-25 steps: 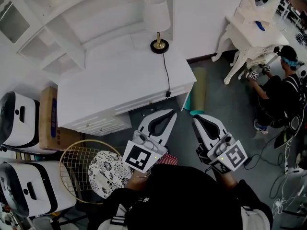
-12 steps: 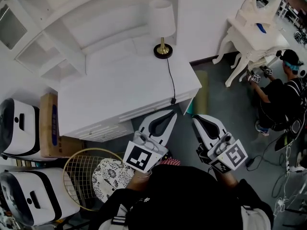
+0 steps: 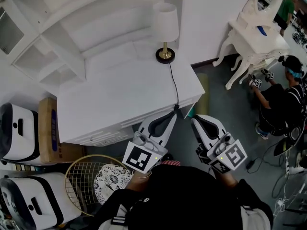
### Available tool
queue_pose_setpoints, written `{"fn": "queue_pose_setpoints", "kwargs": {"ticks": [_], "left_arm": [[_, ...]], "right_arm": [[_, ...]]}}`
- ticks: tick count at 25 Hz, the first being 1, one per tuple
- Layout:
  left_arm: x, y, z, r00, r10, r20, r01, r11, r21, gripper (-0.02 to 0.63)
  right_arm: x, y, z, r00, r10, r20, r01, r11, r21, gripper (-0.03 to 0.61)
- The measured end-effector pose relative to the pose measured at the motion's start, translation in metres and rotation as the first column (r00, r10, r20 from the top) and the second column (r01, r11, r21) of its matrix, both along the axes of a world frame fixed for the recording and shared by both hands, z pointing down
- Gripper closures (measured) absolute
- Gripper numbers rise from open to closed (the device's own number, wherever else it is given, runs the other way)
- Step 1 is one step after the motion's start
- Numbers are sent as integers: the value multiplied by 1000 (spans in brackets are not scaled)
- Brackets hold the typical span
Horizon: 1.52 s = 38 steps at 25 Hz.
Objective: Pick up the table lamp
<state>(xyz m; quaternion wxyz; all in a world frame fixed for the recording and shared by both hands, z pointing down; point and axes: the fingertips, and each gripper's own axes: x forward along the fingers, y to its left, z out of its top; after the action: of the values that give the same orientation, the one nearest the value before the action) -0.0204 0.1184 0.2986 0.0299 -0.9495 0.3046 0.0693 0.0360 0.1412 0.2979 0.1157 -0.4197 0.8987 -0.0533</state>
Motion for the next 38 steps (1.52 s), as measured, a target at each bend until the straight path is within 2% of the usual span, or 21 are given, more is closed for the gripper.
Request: {"fn": "queue_pose_setpoints", "kwargs": {"ticks": [13,27,38], "left_arm": [[-14,-18,1,1000,6,-2,-6,1000,0,600],[-9,-11,-2,1000,14,4,-14,1000,-7,600],[-4,-34,-1,1000,-16,17,16,1000,-9,600]], "right_arm": [[-15,-15,0,1000,7,-2,-7,1000,3,563],[-13,-9,-5,1000,-1,3,0,1000,13,563],[-3,-36,-4,1000,-20,4,20,1000,-2,563]]}}
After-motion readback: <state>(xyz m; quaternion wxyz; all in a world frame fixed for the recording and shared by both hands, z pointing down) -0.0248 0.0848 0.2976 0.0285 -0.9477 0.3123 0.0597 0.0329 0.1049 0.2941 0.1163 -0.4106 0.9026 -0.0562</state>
